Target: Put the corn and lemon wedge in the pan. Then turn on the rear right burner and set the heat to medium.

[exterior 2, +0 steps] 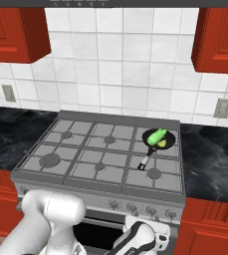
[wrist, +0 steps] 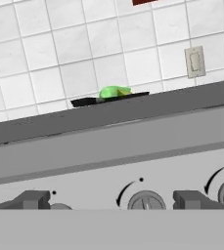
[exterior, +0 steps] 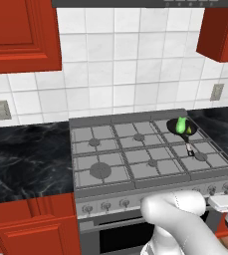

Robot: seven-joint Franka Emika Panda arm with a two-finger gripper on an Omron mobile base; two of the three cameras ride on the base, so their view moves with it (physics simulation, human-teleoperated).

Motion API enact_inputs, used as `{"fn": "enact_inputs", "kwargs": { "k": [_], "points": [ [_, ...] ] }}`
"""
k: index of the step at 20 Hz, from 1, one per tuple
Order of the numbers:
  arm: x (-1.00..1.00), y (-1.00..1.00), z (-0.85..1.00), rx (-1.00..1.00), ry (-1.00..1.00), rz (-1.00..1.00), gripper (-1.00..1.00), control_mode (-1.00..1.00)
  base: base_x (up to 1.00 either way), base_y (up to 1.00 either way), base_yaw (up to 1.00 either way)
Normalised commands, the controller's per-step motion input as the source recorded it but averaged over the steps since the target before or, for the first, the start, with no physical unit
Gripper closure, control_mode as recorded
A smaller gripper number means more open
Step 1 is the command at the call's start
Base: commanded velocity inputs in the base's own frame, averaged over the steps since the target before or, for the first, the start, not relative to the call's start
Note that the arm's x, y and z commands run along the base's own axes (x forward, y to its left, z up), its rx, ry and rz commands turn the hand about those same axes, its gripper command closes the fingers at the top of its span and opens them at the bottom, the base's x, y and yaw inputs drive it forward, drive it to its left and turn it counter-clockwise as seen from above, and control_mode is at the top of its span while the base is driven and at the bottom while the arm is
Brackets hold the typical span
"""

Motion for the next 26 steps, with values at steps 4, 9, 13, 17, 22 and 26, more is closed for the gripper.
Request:
{"fn": "enact_inputs", "kwargs": {
  "k": [4,9,13,17,22,26],
  "points": [
    [0.03,0.00,-0.13,0.00,0.00,0.00,-1.00,-1.00,0.00,0.00,0.00],
    [0.14,-0.03,0.00,0.00,0.00,0.00,-1.00,-1.00,0.00,0.00,0.00],
    [0.18,-0.13,0.00,0.00,0.00,0.00,-1.00,-1.00,0.00,0.00,0.00],
    [0.07,-0.09,0.00,0.00,0.00,0.00,-1.00,-1.00,0.00,0.00,0.00],
    [0.00,-0.02,-0.02,0.00,0.00,0.00,-1.00,-1.00,0.00,0.00,0.00],
    [0.03,0.00,-0.06,0.00,0.00,0.00,-1.00,-1.00,0.00,0.00,0.00]
  ]
}}
